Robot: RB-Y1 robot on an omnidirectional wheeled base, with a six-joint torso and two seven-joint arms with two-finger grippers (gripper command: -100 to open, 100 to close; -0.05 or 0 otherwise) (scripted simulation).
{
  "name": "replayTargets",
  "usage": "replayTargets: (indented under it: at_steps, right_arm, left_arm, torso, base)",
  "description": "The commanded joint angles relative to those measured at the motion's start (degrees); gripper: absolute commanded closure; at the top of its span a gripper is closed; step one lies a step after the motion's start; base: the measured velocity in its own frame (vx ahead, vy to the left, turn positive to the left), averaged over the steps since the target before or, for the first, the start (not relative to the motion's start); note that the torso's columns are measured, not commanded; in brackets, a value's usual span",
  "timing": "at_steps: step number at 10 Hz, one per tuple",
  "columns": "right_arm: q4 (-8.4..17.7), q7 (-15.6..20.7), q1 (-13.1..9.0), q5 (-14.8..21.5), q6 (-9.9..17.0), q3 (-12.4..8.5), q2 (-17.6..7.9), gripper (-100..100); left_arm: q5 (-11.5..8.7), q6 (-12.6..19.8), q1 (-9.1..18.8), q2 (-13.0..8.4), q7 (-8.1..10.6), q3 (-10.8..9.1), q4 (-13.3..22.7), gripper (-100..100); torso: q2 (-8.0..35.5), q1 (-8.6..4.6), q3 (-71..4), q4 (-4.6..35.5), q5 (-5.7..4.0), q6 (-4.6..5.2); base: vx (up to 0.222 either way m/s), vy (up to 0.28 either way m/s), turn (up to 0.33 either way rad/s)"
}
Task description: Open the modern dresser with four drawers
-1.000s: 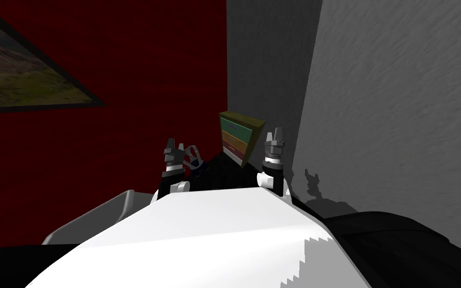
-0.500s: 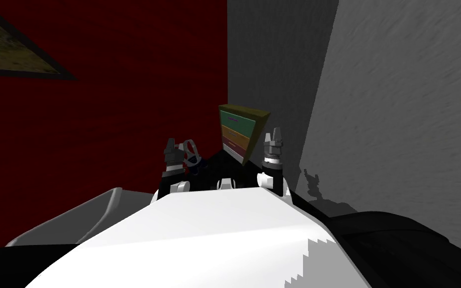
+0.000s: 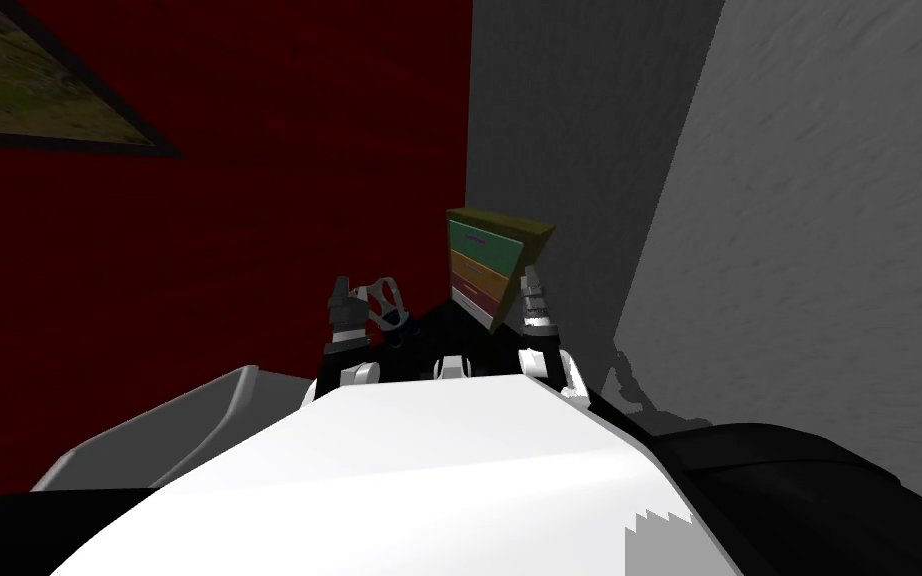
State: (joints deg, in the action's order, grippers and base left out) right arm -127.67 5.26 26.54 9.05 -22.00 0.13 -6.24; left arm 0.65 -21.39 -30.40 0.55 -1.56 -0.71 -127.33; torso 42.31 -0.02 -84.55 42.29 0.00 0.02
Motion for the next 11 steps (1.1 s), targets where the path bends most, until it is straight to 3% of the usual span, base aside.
replayTargets:
  at_steps: [1, 2, 4, 5, 6, 11]
  right_arm:
    - [4.29, 0.54, -0.21, 2.95, 3.51, 0.31, -2.13, -100]
    - [4.42, 0.54, -0.21, 2.95, 3.51, 0.31, -2.13, -100]
    - [8.00, 0.87, -0.60, 6.07, 7.95, 0.32, -3.65, -100]
    - [9.07, 0.87, -0.60, 6.07, 7.95, 0.32, -3.65, -100]
    - [11.25, 1.06, -0.83, 7.79, 10.39, 0.31, -4.25, -100]
    - [19.30, 1.64, -1.70, 13.36, 17.29, 0.20, -5.60, -100]
  left_arm:
    - [0.00, 0.00, 0.00, 0.00, 0.00, 0.00, 0.00, 0]
    - [0.00, 0.00, 0.00, 0.00, 0.00, 0.00, 0.00, 0]
    - [0.00, 0.00, 0.00, 0.00, 0.00, 0.00, 0.00, 0]
    - [0.00, 0.00, 0.00, 0.00, 0.00, 0.01, 0.00, 0]
    - [0.00, 0.00, 0.00, 0.00, 0.00, 0.00, 0.00, 0]
    - [0.00, 0.00, 0.00, 0.00, 0.00, 0.00, 0.00, 0]
  torso:
    - [0.00, -0.02, 0.01, 0.01, -0.01, -0.03]
    - [-0.04, 0.05, -0.02, -0.01, 0.01, -0.03]
    - [-0.04, 0.02, -0.02, -0.01, 0.00, -0.02]
    - [-0.08, 0.08, -0.04, -0.02, 0.02, -0.04]
    - [-0.02, -0.02, -0.02, 0.00, 0.00, 0.02]
    - [0.03, -0.04, 0.02, 0.01, -0.01, 0.00]
  base:
    - [0.041, 0.055, 0.183]
    - [0.035, 0.040, 0.068]
    - [0.047, 0.052, 0.190]
    - [0.042, 0.043, 0.074]
    - [0.034, 0.044, 0.113]
    - [0.049, 0.052, 0.165]
